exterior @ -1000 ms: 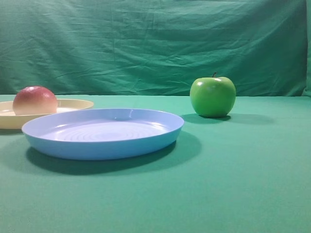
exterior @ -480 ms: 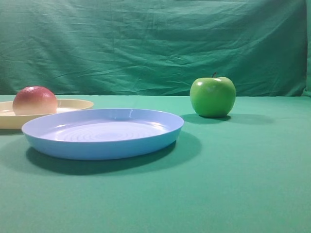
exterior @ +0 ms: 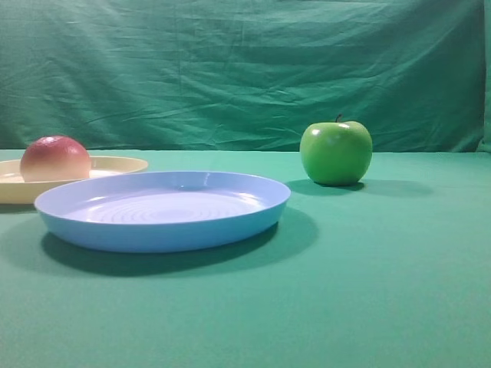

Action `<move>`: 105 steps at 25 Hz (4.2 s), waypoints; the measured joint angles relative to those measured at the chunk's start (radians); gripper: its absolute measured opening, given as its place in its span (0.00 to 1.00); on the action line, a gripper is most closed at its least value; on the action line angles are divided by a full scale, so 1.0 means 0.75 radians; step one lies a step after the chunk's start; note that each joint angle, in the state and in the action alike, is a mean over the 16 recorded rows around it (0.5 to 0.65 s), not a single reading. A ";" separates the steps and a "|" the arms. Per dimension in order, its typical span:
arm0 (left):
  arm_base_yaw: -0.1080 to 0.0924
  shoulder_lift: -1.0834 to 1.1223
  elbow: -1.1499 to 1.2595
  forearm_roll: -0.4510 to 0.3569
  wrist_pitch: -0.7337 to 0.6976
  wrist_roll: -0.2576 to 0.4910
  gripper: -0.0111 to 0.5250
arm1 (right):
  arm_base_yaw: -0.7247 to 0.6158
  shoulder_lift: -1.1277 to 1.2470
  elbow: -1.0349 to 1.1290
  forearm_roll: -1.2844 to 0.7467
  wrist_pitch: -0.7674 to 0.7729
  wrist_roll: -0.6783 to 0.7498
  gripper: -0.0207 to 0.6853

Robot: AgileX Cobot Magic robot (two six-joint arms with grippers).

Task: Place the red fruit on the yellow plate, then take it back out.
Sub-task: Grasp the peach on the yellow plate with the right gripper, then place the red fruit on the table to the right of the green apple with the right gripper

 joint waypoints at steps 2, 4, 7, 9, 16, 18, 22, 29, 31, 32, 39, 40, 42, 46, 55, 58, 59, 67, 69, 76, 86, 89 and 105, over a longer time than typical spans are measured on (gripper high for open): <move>0.000 0.000 0.000 0.000 0.000 0.000 0.02 | 0.000 0.006 -0.005 0.008 0.005 -0.017 0.03; 0.000 0.000 0.000 0.000 0.000 0.000 0.02 | 0.000 0.020 -0.016 0.014 0.020 -0.042 0.03; 0.000 0.000 0.000 0.000 0.000 0.000 0.02 | 0.005 0.061 -0.051 0.020 0.065 -0.092 0.03; 0.000 0.000 0.000 0.000 0.000 0.000 0.02 | 0.016 0.102 -0.086 0.024 0.101 -0.131 0.03; 0.000 0.000 0.000 0.000 0.000 0.000 0.02 | 0.122 0.349 -0.270 0.029 0.231 -0.272 0.03; 0.000 0.000 0.000 0.000 0.000 0.000 0.02 | 0.169 0.450 -0.337 0.029 0.265 -0.301 0.03; 0.000 0.000 0.000 0.000 0.000 0.000 0.02 | 0.280 0.680 -0.483 0.027 0.301 -0.333 0.03; 0.000 0.000 0.000 0.000 0.000 0.000 0.02 | 0.476 1.128 -0.781 0.009 0.330 -0.358 0.03; 0.000 0.000 0.000 0.000 0.000 0.000 0.02 | 0.525 1.258 -0.880 0.002 0.339 -0.364 0.03; 0.000 0.000 0.000 0.000 0.000 0.000 0.02 | 0.549 1.321 -0.932 -0.002 0.344 -0.367 0.03; 0.000 0.000 0.000 0.000 0.000 0.000 0.02 | 0.698 1.718 -1.290 -0.025 0.369 -0.409 0.05; 0.000 0.000 0.000 0.000 0.000 0.000 0.02 | 0.717 1.768 -1.336 -0.027 0.367 -0.415 0.06; 0.000 0.000 0.000 0.000 0.000 0.000 0.02 | 0.753 1.860 -1.423 -0.030 0.356 -0.426 0.09; 0.000 0.000 0.000 0.000 0.000 0.000 0.02 | 0.816 2.023 -1.565 -0.031 0.313 -0.446 0.25; 0.000 0.000 0.000 0.000 0.000 0.000 0.02 | 0.911 2.267 -1.723 -0.030 0.127 -0.465 0.75; 0.000 0.000 0.000 0.000 0.000 0.000 0.02 | 0.926 2.318 -1.738 -0.030 0.051 -0.465 0.87; 0.000 0.000 0.000 0.000 0.000 0.000 0.02 | 0.929 2.332 -1.741 -0.030 0.028 -0.466 0.90; 0.000 0.000 0.000 0.000 0.000 0.000 0.02 | 0.920 2.422 -1.745 -0.029 -0.122 -0.466 0.94; 0.000 0.000 0.000 0.000 0.000 0.000 0.02 | 0.914 2.443 -1.745 -0.028 -0.149 -0.466 0.94; 0.000 0.000 0.000 0.000 0.000 0.000 0.02 | 0.896 2.509 -1.746 -0.006 -0.207 -0.466 0.89; 0.000 0.000 0.000 0.000 0.000 0.000 0.02 | 0.891 2.560 -1.776 0.042 -0.191 -0.466 0.59; 0.000 0.000 0.000 0.000 0.000 0.000 0.02 | 0.882 2.550 -1.803 0.045 -0.122 -0.462 0.48; 0.000 0.000 0.000 0.000 0.000 0.000 0.02 | 0.701 2.108 -1.873 -0.074 0.487 -0.333 0.30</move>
